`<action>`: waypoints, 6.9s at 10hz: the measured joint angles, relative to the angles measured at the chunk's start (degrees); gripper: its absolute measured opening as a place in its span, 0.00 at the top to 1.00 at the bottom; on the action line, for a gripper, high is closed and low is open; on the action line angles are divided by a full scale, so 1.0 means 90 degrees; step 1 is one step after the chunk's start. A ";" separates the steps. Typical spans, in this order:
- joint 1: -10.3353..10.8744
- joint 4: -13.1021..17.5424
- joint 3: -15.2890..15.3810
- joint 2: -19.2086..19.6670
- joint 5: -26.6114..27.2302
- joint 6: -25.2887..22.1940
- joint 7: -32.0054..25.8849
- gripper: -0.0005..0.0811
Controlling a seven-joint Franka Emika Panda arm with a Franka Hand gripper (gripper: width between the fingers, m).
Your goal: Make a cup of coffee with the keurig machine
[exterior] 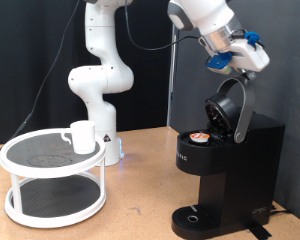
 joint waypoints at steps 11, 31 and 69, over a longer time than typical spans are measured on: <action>-0.0847 -0.0631 -0.0447 -0.0179 -0.2038 -0.0331 0.0128 0.99; -0.0981 -0.2122 -0.0553 -0.0393 -0.1031 0.1055 -0.2131 0.99; -0.2929 -0.2487 -0.3798 -0.2237 -0.2410 -0.3395 -0.5324 0.99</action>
